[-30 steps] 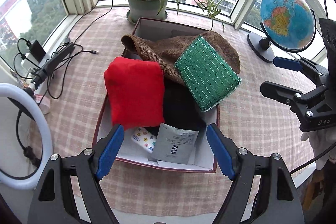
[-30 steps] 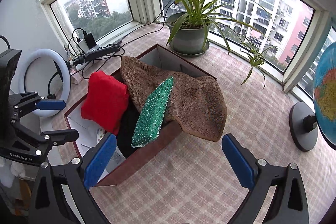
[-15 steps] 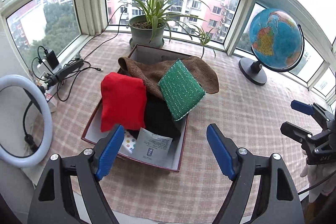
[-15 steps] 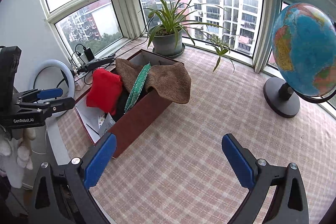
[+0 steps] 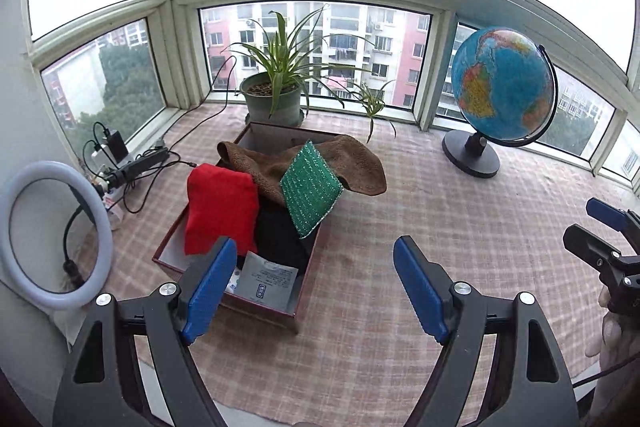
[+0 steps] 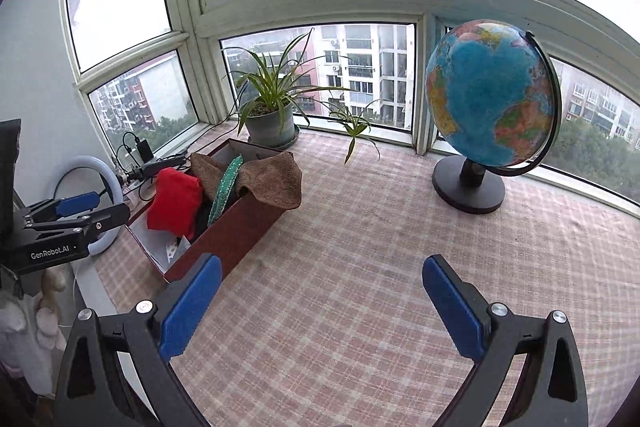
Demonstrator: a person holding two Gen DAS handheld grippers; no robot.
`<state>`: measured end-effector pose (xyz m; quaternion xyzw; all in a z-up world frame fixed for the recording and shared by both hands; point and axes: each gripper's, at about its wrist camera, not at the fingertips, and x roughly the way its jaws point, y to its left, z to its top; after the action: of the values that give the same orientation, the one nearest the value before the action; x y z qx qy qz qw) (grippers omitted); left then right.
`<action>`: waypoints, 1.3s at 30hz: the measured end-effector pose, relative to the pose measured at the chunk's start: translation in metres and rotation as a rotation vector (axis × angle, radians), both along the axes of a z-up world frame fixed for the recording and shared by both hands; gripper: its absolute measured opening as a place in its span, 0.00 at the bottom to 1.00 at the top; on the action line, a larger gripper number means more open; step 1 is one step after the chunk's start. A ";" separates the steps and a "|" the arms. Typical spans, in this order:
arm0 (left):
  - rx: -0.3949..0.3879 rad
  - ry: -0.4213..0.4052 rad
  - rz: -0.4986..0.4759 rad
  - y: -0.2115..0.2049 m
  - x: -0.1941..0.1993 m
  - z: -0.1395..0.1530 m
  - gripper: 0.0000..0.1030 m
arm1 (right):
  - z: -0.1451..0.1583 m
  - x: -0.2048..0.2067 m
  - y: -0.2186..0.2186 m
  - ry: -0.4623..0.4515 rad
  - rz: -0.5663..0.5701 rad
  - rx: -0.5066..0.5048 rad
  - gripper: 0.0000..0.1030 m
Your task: Organize soft objects
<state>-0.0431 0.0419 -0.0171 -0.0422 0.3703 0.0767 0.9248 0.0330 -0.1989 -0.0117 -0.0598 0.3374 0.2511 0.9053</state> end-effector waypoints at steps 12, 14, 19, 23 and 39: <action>-0.016 -0.010 0.010 -0.018 -0.014 0.003 0.79 | 0.005 -0.024 -0.028 -0.007 -0.033 0.103 0.96; -0.014 -0.009 0.015 -0.018 -0.015 0.002 0.79 | 0.004 -0.027 -0.029 -0.010 -0.036 0.096 0.96; -0.018 -0.014 0.020 -0.020 -0.019 0.005 0.79 | 0.001 -0.029 -0.031 -0.003 -0.039 0.091 0.96; -0.023 -0.014 0.019 -0.019 -0.020 0.006 0.78 | 0.001 -0.032 -0.029 -0.002 -0.033 0.088 0.96; -0.036 0.015 0.031 -0.012 -0.019 0.001 0.79 | 0.000 -0.036 -0.016 -0.022 -0.032 0.047 0.96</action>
<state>-0.0618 0.0297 -0.0163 -0.0639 0.3780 0.0847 0.9197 -0.0033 -0.2154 -0.0118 -0.0356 0.3222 0.2438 0.9140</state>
